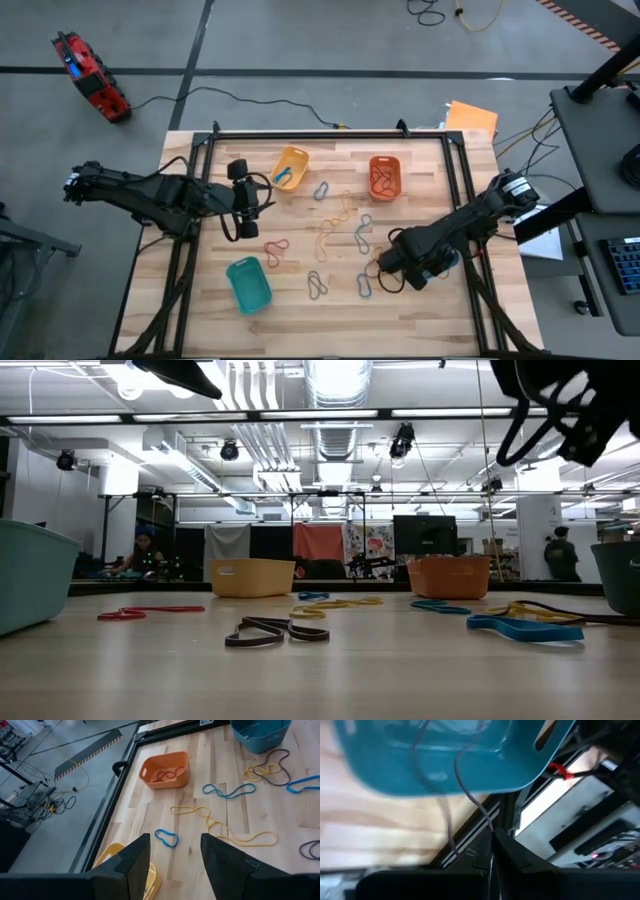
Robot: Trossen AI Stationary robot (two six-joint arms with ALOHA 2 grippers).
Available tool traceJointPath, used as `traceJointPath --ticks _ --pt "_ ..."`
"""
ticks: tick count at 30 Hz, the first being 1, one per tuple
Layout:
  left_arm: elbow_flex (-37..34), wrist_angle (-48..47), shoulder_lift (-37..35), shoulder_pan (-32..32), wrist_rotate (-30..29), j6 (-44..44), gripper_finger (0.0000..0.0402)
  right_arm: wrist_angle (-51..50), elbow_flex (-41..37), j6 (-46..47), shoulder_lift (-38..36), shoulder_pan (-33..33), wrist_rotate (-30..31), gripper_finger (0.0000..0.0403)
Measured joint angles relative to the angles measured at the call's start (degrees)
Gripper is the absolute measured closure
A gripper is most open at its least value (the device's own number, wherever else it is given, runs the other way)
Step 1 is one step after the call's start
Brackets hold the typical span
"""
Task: Sort rubber bands into baskets
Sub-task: Put the violet rubber band into the blue bin
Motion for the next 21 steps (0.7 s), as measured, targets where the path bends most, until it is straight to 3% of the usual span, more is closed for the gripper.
traceJointPath --ticks 15,21 --pt "0.0 0.2 0.0 0.0 0.0 0.0 0.0242 1.3 -1.9 -1.6 0.5 -3.4 13.6 0.0394" --pt "0.0 0.2 0.0 0.0 0.0 0.0 0.0242 13.1 -4.0 -4.4 0.6 -3.8 15.2 0.0394"
